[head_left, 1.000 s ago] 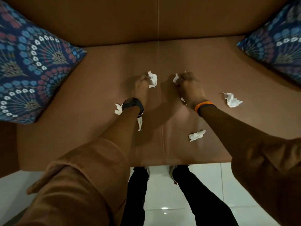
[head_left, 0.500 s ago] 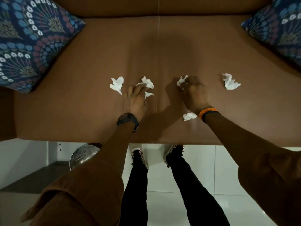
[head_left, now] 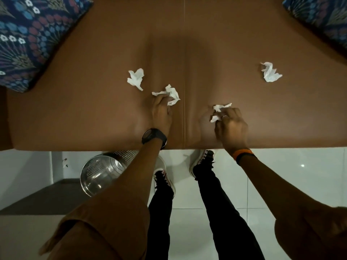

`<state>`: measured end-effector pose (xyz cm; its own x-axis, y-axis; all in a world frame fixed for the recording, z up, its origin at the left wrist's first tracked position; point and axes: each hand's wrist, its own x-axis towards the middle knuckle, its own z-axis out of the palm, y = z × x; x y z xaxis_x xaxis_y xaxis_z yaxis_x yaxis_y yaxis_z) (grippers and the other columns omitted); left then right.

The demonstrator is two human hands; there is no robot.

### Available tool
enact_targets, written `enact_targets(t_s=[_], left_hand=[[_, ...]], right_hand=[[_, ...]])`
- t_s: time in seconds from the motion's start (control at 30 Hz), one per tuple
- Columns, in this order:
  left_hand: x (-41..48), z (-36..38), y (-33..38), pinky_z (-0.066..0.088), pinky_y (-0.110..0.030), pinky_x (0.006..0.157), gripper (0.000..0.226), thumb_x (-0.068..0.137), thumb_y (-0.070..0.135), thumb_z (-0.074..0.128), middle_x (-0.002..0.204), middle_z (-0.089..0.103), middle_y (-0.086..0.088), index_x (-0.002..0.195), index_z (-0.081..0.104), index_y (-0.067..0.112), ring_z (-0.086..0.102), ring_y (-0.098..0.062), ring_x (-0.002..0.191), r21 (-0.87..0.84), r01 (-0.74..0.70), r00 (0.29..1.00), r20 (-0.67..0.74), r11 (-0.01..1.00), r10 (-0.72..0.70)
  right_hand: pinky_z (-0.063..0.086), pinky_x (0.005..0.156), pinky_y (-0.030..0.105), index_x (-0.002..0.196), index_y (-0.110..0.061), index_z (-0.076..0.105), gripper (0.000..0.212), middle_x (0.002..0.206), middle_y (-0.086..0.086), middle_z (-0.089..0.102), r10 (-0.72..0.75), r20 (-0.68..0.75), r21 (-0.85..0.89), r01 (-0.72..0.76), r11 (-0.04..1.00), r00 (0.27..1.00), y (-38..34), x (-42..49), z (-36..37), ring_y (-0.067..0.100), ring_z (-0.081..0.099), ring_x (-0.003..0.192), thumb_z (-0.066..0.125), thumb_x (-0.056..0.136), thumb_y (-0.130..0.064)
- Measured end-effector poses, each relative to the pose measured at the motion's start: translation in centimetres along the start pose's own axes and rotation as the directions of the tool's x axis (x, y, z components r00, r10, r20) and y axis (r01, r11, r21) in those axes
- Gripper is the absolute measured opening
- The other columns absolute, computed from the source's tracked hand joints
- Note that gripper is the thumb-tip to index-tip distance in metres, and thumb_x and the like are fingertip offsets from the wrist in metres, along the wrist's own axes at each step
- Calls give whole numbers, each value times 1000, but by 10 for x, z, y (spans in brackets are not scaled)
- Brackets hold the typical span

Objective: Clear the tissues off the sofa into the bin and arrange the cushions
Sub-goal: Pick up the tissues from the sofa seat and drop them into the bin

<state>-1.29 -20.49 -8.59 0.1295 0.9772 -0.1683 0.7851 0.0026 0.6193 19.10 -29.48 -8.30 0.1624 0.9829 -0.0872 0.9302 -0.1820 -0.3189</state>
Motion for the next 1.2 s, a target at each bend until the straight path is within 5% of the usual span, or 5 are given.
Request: enact_targets(t_s=[0.33, 0.43, 0.7, 0.9, 1.2], left_hand=[[-76, -52, -67, 46, -24, 95, 25, 84, -8, 60, 116, 71, -11, 101, 74, 4, 65, -27, 109, -165, 248, 963, -66, 955, -262], [-120, -74, -119, 52, -37, 95, 20, 84, -6, 65, 114, 72, -17, 101, 73, 0, 67, -31, 107, -244, 382, 897, -135, 891, -422], [-218, -88, -268, 52, -49, 98, 23, 85, -9, 64, 113, 70, -23, 107, 68, -2, 64, -39, 107, -308, 603, 747, -106, 736, -657], [-233, -52, -323, 41, -25, 94, 26, 94, 9, 62, 121, 68, -15, 120, 61, 8, 62, -29, 115, -176, 692, 720, 112, 700, -684], [-226, -66, -285, 40, -38, 110, 58, 93, 32, 62, 148, 45, -13, 143, 39, 14, 41, -29, 137, 0, 612, 791, -37, 791, -611]], right_hand=[[62, 75, 37, 95, 0, 76, 21, 107, 16, 72, -148, 154, 238, 109, 965, 977, -169, -17, 50, 32, 68, 101, 73, 74, 5], [63, 75, 37, 88, 3, 76, 17, 102, 17, 74, -237, 217, 323, 159, 933, 947, -227, -44, 82, 33, 71, 95, 77, 71, 6], [61, 84, 42, 101, 3, 76, 25, 113, 18, 74, -493, 435, 369, 350, 861, 754, -328, -117, 186, 36, 68, 110, 70, 77, 6], [52, 103, 46, 122, -7, 68, 37, 129, 18, 66, -495, 653, 314, 389, 866, 574, -342, -131, 256, 37, 62, 119, 70, 85, -4], [59, 87, 40, 120, -9, 71, 31, 132, 10, 67, -535, 430, 298, 445, 844, 727, -318, -121, 201, 30, 64, 119, 64, 89, -8]])
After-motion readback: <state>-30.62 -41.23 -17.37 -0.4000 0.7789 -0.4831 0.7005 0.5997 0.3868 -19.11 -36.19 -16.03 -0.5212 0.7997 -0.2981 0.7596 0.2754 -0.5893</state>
